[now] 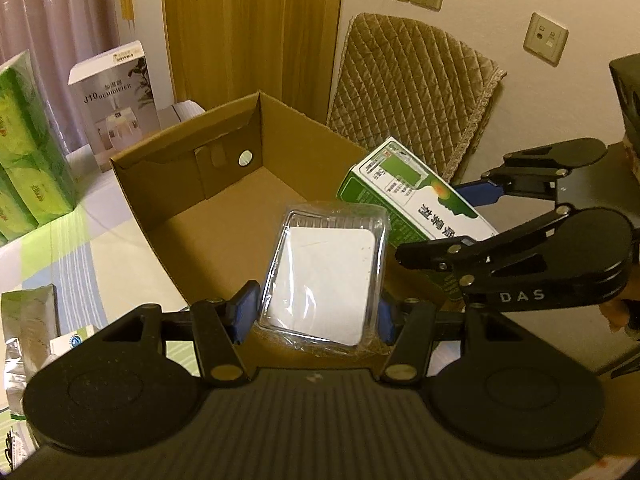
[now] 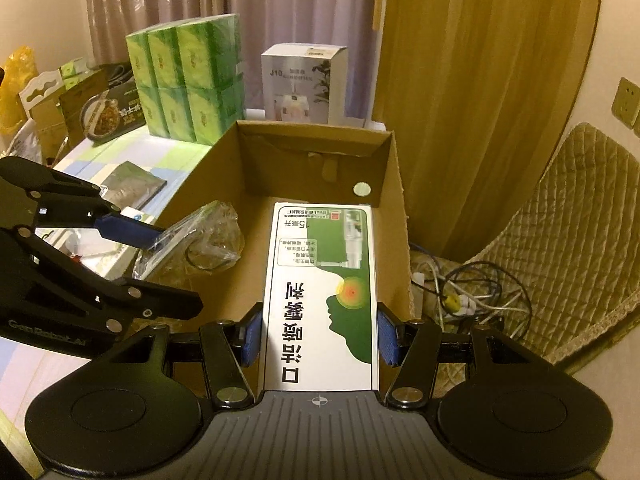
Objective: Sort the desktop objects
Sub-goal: 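Open both tools to drop the tray and spray box into the cardboard box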
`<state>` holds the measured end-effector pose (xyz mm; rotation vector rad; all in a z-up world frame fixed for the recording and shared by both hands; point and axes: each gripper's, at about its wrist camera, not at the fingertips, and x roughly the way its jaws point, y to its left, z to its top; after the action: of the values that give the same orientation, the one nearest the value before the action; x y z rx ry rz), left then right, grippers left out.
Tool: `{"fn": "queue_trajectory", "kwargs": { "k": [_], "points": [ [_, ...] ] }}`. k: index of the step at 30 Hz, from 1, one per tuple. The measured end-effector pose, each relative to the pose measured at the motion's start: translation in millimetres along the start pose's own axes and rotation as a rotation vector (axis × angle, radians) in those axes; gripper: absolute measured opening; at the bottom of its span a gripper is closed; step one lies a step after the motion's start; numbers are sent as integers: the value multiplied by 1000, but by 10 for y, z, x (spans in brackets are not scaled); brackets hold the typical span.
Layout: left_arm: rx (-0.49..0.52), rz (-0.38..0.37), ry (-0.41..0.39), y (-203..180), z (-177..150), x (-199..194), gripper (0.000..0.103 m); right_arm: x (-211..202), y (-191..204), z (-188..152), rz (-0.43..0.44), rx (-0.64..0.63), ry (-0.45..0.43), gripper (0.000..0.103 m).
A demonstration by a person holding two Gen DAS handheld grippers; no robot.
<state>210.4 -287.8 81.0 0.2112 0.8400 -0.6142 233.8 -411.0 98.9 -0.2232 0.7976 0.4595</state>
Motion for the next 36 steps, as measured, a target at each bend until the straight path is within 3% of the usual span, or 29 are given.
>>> {"fn": "queue_trajectory", "kwargs": {
  "k": [10,24,28,36],
  "points": [
    [-13,6,3,49,-56,133,53,91,-10,-19,10,4,6,53],
    [28,60,-36,114,-158,-98,54,108,52,13,41,30,-17,53],
    [20,63,-48,141,-187,-166,55,52,79,39,40,14,-43,71],
    [5,76,-70,185,-263,-337,59,-49,121,14,32,20,-47,72]
  ]
}}
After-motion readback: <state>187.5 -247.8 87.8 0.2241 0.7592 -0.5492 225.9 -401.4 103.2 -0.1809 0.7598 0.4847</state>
